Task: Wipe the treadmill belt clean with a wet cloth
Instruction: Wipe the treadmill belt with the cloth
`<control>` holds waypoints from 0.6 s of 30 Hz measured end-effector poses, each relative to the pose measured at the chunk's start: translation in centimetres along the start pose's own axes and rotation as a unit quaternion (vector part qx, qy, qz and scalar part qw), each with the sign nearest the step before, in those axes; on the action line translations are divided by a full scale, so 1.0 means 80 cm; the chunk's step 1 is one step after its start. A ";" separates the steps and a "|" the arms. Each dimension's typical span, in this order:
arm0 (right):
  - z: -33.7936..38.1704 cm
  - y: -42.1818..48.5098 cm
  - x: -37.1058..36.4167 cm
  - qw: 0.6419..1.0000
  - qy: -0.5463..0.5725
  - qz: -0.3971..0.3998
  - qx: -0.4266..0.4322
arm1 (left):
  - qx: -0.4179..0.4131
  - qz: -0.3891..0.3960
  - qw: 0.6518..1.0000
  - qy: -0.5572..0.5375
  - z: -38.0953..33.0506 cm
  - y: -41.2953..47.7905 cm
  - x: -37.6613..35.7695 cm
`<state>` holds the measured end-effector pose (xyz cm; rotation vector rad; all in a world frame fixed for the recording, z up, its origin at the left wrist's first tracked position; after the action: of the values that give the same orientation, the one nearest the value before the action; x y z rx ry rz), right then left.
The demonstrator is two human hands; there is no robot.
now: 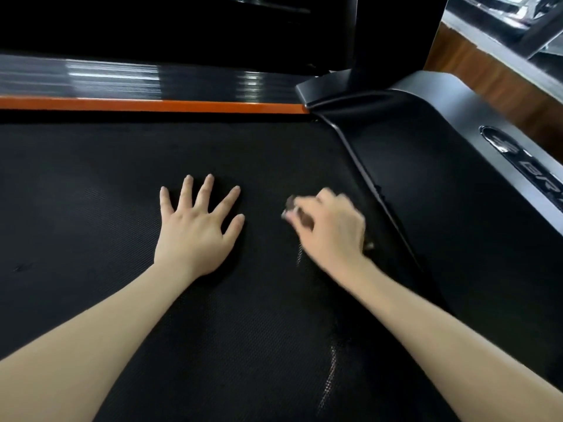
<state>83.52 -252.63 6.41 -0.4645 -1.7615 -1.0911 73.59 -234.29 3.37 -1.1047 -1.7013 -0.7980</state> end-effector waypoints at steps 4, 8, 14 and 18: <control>-0.017 0.011 -0.003 0.993 0.017 -0.007 0.115 | -0.001 0.003 1.000 0.001 0.003 -0.002 -0.001; -0.064 0.077 -0.039 0.998 -0.044 0.025 -0.043 | 0.001 -0.002 1.000 0.001 0.001 0.001 0.000; -0.068 0.076 -0.050 0.998 -0.030 0.015 -0.059 | 0.021 0.038 0.999 -0.022 0.002 0.014 0.013; -0.068 0.078 -0.051 0.997 -0.053 0.032 -0.050 | 0.031 0.018 0.999 0.017 0.015 0.050 0.021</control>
<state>92.74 -253.24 6.44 -0.6472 -1.7775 -1.1306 76.61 -231.15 4.64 -1.0700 -1.6625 -0.7332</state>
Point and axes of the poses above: each hand's wrist, its own y-axis towards the middle knuckle, its own x-axis out of the back of the hand, z = x × y, the point moved 3 cm from there along y, towards the middle knuckle, and after that the axes turned 15 degrees about -y, right-handed, at the moved point
